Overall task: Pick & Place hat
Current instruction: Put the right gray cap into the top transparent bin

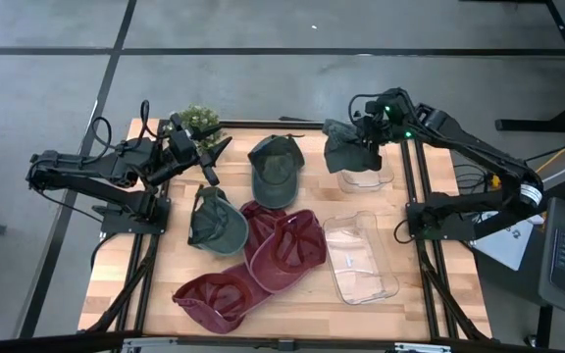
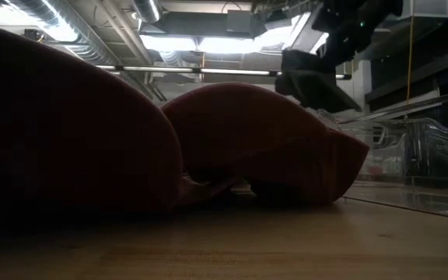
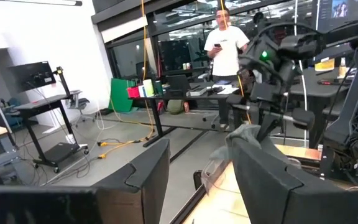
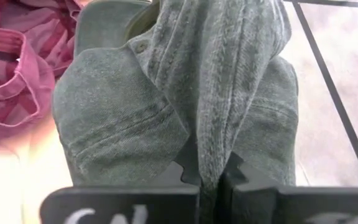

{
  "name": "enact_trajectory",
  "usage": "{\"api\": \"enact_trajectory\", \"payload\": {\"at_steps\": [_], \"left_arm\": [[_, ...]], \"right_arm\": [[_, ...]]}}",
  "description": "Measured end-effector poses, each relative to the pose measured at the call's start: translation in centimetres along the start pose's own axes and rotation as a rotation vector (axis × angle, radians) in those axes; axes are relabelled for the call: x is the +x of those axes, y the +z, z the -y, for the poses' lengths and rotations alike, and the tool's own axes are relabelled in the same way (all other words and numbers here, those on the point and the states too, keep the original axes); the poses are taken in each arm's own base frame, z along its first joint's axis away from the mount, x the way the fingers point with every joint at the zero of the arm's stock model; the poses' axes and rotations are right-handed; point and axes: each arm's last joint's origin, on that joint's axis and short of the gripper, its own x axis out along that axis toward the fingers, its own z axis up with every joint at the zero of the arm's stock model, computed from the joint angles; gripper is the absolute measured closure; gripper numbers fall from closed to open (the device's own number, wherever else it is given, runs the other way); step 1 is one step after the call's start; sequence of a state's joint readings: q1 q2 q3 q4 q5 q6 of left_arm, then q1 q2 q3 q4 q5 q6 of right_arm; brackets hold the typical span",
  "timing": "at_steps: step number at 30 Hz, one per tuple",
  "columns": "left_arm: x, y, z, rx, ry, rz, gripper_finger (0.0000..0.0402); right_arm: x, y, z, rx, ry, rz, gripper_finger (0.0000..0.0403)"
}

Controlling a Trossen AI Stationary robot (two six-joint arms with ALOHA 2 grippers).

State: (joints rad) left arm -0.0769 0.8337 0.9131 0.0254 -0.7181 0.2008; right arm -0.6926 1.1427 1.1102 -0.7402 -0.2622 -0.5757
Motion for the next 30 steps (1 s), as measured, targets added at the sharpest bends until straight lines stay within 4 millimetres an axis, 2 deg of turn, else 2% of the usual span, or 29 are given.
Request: {"api": "enact_trajectory", "payload": {"at_steps": [4,14,24,30], "left_arm": [[0.0,0.0,0.0,-0.005,0.0,0.0,0.0233],[0.0,0.0,0.0,-0.085,-0.009,0.001,0.0233],[0.0,0.0,0.0,-0.102,-0.009,0.001,0.0233],[0.0,0.0,0.0,-0.109,-0.008,0.001,0.0233]], "right_arm": [[0.8,-1.1,0.6,0.014,0.002,0.029,0.0397],[1.3,-3.9,2.3,0.104,0.049,0.103,0.0397],[1.9,-5.0,2.5,0.071,0.063,0.134,0.0397],[2.9,-7.0,2.4,0.1,0.052,0.108,0.0397]]}}
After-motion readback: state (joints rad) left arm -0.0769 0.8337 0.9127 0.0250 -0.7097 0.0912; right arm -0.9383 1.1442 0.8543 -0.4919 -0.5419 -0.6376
